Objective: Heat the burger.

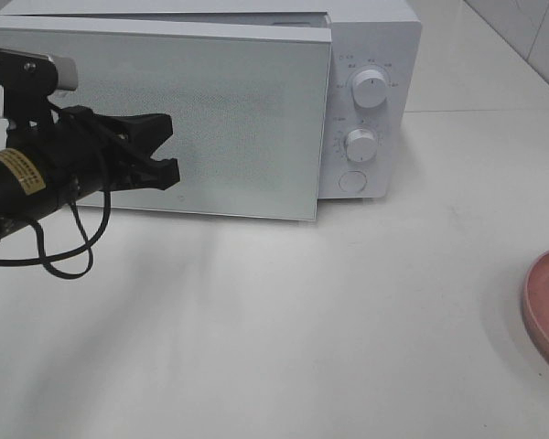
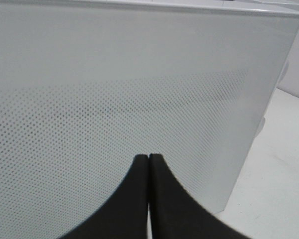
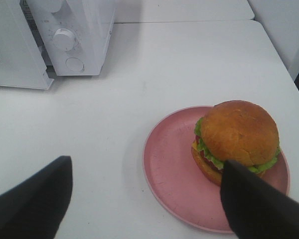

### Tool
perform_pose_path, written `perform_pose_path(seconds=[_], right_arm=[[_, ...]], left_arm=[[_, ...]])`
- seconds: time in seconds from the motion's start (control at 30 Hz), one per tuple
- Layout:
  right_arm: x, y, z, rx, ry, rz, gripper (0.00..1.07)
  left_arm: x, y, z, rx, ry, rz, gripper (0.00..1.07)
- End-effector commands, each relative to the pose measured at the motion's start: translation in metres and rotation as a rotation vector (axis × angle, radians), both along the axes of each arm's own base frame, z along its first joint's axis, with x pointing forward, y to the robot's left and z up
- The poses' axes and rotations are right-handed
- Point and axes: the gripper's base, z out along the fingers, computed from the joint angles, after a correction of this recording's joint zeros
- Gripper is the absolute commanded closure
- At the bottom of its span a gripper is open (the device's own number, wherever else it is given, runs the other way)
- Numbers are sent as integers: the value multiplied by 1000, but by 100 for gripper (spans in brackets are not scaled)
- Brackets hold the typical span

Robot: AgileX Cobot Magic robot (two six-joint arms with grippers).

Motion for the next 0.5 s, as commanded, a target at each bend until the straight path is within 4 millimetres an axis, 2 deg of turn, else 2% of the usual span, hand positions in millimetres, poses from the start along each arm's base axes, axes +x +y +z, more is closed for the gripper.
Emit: perform_pose_path(seconds=[0.03,0.07,0.17,0.23,0.33,0.4,0.5], right_arm=[[-3,0,0,-9,-32,-3,31],[-3,0,0,-9,-32,-3,31],[-3,0,0,-9,-32,-3,31],[-3,0,0,-9,-32,-3,31],[-3,0,0,-9,-32,-3,31],[-3,0,0,-9,-32,-3,31],[-3,0,0,-9,-32,-3,31]], left_arm=[[7,-9,4,-19,3,8,107],[12,-16,4,-31,-1,-2,107],[13,-19,4,-35,-3,-8,107],[21,-33,5,-46,-16,-32,107],[23,-37,6,-53,-22,-34,107],[30,-49,6,-76,-21,-25,107],[35,-55,5,-92,-8,-4,107]])
